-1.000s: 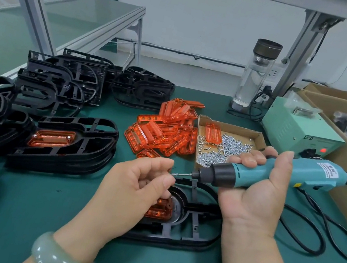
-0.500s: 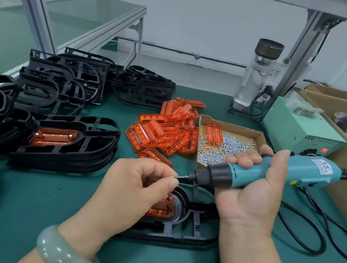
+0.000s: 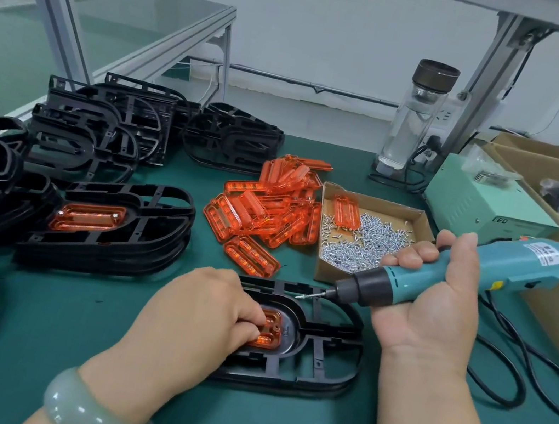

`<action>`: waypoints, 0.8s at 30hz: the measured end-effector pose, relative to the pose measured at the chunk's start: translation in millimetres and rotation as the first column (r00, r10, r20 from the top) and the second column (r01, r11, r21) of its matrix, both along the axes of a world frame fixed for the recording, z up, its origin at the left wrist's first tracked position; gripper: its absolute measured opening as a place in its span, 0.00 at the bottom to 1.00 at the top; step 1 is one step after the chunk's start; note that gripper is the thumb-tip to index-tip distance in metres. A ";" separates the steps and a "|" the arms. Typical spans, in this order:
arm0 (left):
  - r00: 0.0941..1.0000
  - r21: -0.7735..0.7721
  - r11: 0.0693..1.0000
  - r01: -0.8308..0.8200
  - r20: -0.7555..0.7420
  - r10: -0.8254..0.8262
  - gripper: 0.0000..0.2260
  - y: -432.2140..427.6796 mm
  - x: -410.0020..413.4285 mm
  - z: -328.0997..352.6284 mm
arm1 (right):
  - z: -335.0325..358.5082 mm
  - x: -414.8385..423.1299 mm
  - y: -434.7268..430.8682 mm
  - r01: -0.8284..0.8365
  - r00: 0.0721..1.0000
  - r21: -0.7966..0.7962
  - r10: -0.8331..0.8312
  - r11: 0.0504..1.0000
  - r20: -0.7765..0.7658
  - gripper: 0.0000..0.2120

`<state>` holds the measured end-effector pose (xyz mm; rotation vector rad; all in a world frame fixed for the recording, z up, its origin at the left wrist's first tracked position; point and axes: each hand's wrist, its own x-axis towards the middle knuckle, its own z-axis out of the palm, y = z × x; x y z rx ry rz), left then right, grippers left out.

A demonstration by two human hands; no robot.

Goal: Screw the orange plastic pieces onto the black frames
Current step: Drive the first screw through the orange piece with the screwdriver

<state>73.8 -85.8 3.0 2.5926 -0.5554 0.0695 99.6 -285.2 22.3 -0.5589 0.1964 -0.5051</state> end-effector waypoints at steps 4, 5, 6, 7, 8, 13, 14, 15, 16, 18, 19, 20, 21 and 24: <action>1.000 0.047 0.999 0.007 -0.009 -0.006 0.08 -7.3 -0.7 -0.2 | 0.8 -0.5 -1.1 -0.033 0.999 -0.064 0.033 0.997 -0.012 0.13; 1.000 0.045 0.999 0.011 -0.013 -0.011 0.09 -9.2 -1.2 -0.3 | 0.8 -0.5 -1.3 -0.046 0.999 -0.079 0.045 0.996 -0.016 0.13; 1.000 0.039 0.999 0.010 -0.018 -0.009 0.09 -10.3 -1.8 -0.6 | 0.6 -0.5 -1.8 -0.054 0.998 -0.095 0.052 0.994 -0.021 0.13; 1.000 0.031 1.000 0.003 -0.022 -0.003 0.09 -10.9 -2.3 -0.9 | 0.3 -0.5 -2.5 -0.056 0.998 -0.116 0.054 0.992 -0.023 0.13; 1.000 0.022 1.000 -0.003 -0.026 0.003 0.09 -10.8 -2.8 -1.4 | -0.1 -0.7 -3.2 -0.056 0.998 -0.138 0.053 0.989 -0.025 0.13; 1.000 0.019 1.000 -0.003 -0.028 0.004 0.09 -9.7 -2.6 -4.6 | 0.3 -1.2 0.7 -0.064 0.998 -0.237 0.063 0.969 -0.014 0.12; 1.000 0.015 1.000 -0.003 -0.031 0.003 0.08 -9.8 -2.8 -4.7 | -0.2 -1.6 2.2 -0.067 0.998 -0.247 0.067 0.967 -0.010 0.12; 1.000 0.012 1.000 -0.002 -0.031 0.002 0.08 -9.9 -2.7 -5.0 | -0.7 -1.8 4.1 -0.069 0.998 -0.259 0.070 0.964 -0.005 0.10; 1.000 0.011 1.000 -0.001 -0.030 0.001 0.08 -10.0 -2.7 -5.1 | -1.2 -2.2 5.4 -0.069 0.997 -0.274 0.071 0.959 0.000 0.09; 1.000 0.003 1.000 -0.005 -0.027 0.005 0.08 -9.8 -2.5 -5.8 | -1.1 -2.9 8.2 -0.065 0.998 -0.313 0.069 0.947 0.002 0.06; 1.000 -0.001 1.000 -0.008 -0.026 0.008 0.08 -9.7 -2.4 -6.1 | -0.9 -3.2 9.2 -0.063 0.998 -0.328 0.067 0.942 0.001 0.06; 1.000 -0.005 1.000 -0.009 -0.026 0.009 0.08 -9.7 -2.4 -6.4 | -1.0 -3.6 9.9 -0.063 0.998 -0.338 0.068 0.939 0.002 0.05; 1.000 -0.008 1.000 -0.010 -0.025 0.009 0.08 -9.7 -2.4 -6.8 | -1.1 -4.0 10.2 -0.065 0.997 -0.344 0.071 0.937 0.004 0.05; 1.000 -0.011 1.000 -0.008 -0.023 0.008 0.08 -9.7 -2.3 -7.2 | -1.1 -5.2 10.5 -0.066 0.997 -0.365 0.078 0.929 0.020 0.06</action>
